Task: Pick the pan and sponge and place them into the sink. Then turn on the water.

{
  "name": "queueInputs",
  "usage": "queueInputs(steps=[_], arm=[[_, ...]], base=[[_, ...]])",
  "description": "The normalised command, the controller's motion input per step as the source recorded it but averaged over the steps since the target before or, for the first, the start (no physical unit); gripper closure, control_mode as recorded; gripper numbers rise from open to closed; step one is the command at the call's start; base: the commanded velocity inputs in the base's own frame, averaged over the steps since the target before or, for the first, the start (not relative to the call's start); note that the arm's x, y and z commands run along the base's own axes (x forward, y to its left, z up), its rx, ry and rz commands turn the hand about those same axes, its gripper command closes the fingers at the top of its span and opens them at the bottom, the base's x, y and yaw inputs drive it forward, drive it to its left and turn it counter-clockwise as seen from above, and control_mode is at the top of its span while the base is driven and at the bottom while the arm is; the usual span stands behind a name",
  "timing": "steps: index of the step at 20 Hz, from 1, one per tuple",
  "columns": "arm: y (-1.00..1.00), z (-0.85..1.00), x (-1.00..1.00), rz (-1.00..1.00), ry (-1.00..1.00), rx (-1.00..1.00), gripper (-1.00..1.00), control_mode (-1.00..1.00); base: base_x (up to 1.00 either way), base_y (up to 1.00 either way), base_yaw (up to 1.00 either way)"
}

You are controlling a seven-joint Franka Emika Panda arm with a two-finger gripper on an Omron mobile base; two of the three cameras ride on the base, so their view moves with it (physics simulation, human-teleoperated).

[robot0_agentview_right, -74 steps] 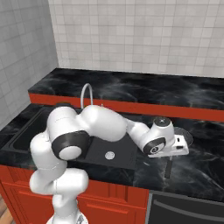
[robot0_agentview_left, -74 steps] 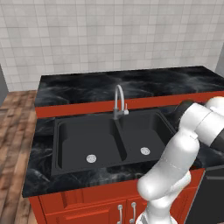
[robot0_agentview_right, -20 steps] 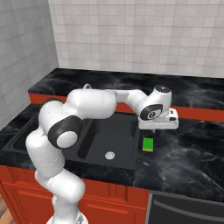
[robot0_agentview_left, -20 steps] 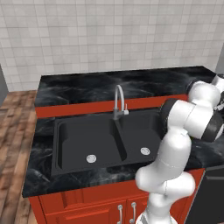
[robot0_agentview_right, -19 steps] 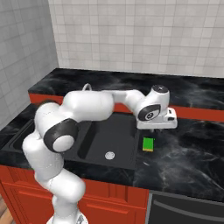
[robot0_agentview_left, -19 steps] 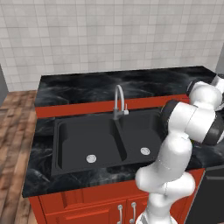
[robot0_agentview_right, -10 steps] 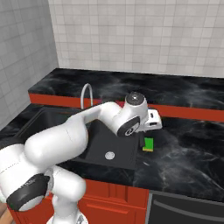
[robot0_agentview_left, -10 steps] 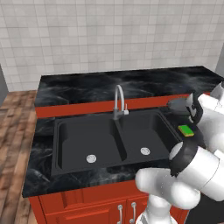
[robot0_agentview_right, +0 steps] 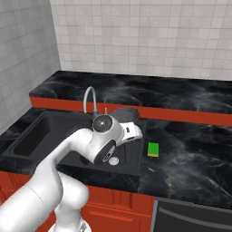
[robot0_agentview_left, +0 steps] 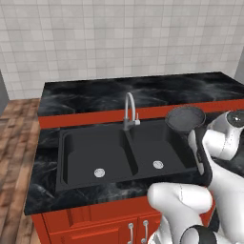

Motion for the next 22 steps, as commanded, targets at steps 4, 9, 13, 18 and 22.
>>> queueInputs(steps=[4, 9, 13, 18, 22], arm=[[0.70, 0.12, -0.01, 0.06, -0.03, -0.02, 1.00, -1.00], [0.66, 0.11, 0.00, 0.04, 0.00, 0.00, 1.00, -1.00], [0.64, 0.02, 0.00, 0.02, 0.01, 0.00, 1.00, -1.00], [0.68, 0.00, 0.00, 0.02, 0.04, 0.01, 1.00, -1.00], [0.69, 0.00, 0.00, 0.03, 0.04, 0.01, 1.00, -1.00]], base=[[0.00, 0.00, 0.00], [0.00, 0.00, 0.00], [0.00, 0.00, 0.00], [0.00, 0.00, 0.00], [0.00, 0.00, 0.00]])
